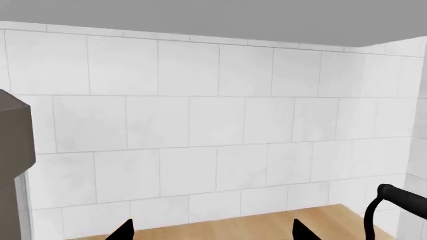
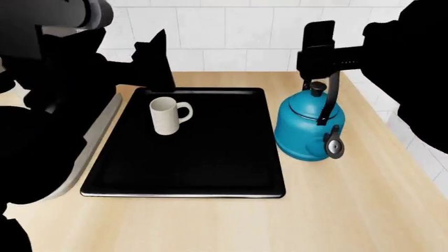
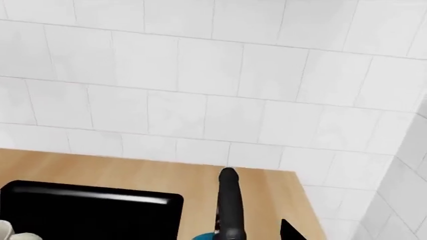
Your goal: Pick the kettle from the counter and place it on the tray. Then pick the mug from the cabinet and place it on the tray. Then close the cabinet doors.
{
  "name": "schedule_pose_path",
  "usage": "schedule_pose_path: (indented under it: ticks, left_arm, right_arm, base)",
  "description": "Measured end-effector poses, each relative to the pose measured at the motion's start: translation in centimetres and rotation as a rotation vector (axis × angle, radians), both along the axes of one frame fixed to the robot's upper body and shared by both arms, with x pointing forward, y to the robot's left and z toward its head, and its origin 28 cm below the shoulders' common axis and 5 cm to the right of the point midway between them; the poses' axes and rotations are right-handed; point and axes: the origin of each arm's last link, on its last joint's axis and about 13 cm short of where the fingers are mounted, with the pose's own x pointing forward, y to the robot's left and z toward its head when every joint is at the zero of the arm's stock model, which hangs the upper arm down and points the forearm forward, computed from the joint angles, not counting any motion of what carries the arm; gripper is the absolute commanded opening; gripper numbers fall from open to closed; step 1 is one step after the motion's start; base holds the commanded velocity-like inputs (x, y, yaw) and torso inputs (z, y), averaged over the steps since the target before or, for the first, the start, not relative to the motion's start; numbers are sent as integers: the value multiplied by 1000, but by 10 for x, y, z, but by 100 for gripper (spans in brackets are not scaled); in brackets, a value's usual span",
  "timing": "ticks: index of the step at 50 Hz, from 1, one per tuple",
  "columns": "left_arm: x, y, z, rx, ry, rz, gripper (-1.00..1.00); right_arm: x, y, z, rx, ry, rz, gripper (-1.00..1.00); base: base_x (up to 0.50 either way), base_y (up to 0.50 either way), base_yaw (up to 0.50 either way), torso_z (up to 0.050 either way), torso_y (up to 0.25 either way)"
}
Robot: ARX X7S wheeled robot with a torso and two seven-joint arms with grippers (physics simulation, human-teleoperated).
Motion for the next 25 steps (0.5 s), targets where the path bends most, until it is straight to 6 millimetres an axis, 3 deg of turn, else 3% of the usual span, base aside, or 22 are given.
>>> schedule_pose_path:
  ticks: [25]
  left_arm:
    - [0, 6, -9, -10, 14, 3, 100]
  right_arm:
    - [36, -2, -12, -16, 91, -54, 100]
  base:
    - [0, 0, 0, 0, 0]
